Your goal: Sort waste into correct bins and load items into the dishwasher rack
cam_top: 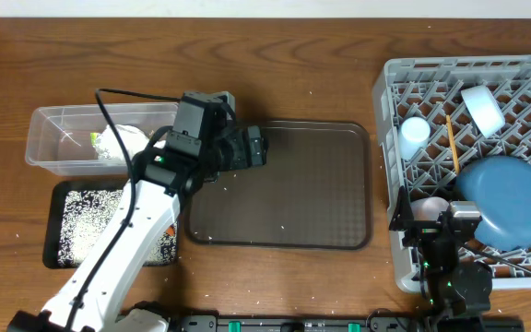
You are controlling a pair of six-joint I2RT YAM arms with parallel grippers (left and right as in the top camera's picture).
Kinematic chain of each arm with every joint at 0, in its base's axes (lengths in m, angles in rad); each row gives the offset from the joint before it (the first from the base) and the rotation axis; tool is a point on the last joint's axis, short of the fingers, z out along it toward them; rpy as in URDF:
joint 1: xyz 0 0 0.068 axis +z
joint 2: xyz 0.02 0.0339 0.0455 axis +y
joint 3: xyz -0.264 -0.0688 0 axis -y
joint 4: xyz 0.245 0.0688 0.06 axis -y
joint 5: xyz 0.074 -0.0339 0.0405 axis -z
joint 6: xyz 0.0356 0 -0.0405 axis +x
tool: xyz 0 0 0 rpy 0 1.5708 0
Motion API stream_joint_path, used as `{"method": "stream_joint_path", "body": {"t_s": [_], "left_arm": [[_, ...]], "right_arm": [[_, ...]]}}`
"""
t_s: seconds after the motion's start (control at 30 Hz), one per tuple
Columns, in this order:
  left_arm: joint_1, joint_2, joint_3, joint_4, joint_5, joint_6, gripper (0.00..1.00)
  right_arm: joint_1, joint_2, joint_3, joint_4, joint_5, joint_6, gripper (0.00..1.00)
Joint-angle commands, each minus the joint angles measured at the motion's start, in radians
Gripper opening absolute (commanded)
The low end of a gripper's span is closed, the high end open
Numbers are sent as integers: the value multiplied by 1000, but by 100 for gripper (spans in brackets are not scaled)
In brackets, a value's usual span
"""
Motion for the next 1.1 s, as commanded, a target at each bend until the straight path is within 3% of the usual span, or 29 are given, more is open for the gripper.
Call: {"method": "stream_joint_path", "body": {"t_s": [0.0, 0.43, 0.73, 0.9, 1.07], "left_arm": [[-2, -77, 12, -2, -9, 8, 98], [-1, -552, 12, -10, -34, 53, 98], [-1, -825, -66, -324, -240, 73, 98], [-1, -985, -248, -278, -251, 73, 98], [-1, -1104, -446, -66, -251, 73, 98]], "right_arm": [[-17, -7, -2, -4, 7, -10, 99], [-17, -7, -2, -4, 7, -10, 99], [-17, -7, -2, -4, 7, -10, 99], [-17, -7, -2, -4, 7, -10, 99], [-17, -7, -2, -4, 7, -10, 99]]}}
